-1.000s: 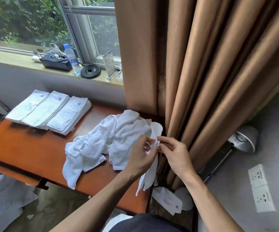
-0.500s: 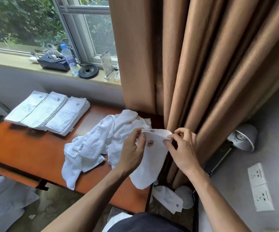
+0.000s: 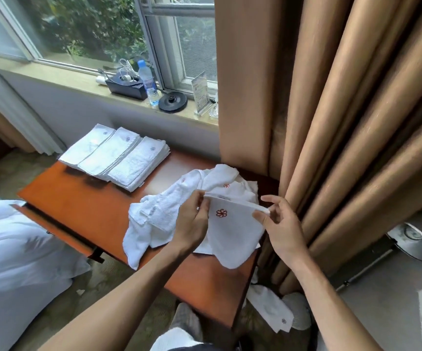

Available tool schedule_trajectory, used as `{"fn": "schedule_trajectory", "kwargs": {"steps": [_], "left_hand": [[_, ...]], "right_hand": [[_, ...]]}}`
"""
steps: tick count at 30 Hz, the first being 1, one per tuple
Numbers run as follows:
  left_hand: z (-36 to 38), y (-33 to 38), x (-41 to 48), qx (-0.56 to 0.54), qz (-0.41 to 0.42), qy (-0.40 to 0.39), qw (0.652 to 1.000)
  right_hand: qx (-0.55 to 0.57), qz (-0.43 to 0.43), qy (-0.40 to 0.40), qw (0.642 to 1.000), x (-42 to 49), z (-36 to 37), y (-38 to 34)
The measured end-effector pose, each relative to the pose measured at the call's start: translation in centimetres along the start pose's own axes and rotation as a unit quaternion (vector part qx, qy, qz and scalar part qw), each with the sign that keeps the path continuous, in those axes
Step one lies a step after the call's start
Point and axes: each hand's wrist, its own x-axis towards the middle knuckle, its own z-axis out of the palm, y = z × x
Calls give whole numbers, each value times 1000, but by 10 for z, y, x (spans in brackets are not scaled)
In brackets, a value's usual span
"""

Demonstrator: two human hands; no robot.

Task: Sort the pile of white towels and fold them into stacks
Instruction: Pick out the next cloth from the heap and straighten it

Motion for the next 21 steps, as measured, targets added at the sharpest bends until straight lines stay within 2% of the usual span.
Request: {"fn": "schedule_trajectory", "kwargs": {"steps": [8,13,21], "left_hand": [[-70,-16,7,-41,-41,69,996],[-136,-45,11,-51,-63,100,992],[-291,-121,25,-91,-104,126,982]], "right_hand": [[-55,2,-54,997,26,72,-25],[-85,-33,-113,989,33,141,-37],[-84,-60,-163,981,30,318,-49]]}}
